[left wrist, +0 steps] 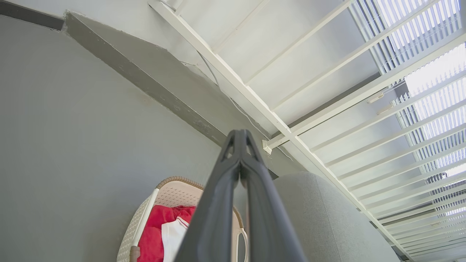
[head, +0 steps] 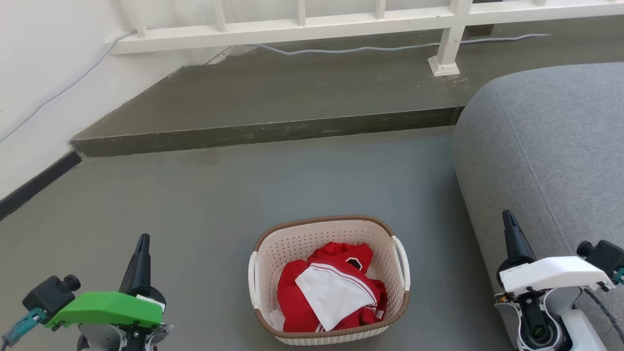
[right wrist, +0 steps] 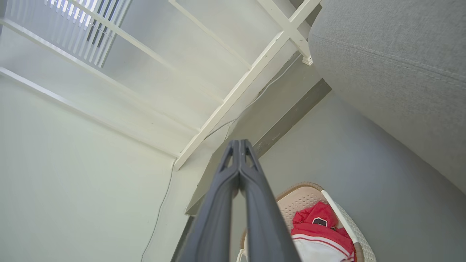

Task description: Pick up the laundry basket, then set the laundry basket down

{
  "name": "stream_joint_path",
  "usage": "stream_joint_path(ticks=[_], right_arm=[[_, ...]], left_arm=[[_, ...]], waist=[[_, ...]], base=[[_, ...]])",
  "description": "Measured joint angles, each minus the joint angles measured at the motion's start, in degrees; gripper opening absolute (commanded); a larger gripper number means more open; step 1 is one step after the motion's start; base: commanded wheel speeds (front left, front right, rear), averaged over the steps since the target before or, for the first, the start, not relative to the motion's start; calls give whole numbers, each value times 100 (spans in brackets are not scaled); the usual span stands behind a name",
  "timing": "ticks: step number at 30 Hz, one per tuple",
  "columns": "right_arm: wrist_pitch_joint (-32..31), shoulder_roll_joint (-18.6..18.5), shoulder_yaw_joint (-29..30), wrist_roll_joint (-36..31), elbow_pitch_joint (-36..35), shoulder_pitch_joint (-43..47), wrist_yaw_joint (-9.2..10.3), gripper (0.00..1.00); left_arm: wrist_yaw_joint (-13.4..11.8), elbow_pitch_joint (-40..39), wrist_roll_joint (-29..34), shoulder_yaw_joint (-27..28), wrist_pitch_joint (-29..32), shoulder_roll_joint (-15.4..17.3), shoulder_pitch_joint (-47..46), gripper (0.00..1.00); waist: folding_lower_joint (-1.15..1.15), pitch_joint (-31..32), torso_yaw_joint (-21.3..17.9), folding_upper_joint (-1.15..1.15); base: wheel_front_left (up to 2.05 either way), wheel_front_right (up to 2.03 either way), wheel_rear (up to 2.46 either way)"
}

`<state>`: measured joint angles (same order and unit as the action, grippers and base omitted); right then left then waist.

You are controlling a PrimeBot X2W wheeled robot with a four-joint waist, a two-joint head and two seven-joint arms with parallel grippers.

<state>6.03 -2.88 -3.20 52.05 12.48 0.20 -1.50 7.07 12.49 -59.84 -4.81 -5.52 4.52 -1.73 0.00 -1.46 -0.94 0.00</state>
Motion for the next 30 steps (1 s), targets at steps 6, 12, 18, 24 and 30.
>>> stream_joint_path(ticks=[6,12,18,24,30], right_arm=[[-114,-25,98,463,42,-26,-52,0],[-226,-41,174,907,74,-96,-101,0],[-321,-46,275,1373,108,-98,-153,0],[-435,-55,348,1839,145,-134,-213,0],[-546,-63,452,2286,186,-168,-272,0]], left_arm=[[0,20,-363,97,124,-4,-2,0],[0,56,-730,151,241,-10,-4,0],[0,123,-1096,259,337,-19,-8,0],[0,159,-1465,314,458,-29,-10,0],[0,185,-1829,399,556,-44,-14,0]], waist=[[0,14,10,0],[0,29,21,0],[0,44,31,0],[0,58,42,0],[0,73,52,0]], base=[[0,0,0],[0,0,0],[0,0,0],[0,0,0],[0,0,0]])
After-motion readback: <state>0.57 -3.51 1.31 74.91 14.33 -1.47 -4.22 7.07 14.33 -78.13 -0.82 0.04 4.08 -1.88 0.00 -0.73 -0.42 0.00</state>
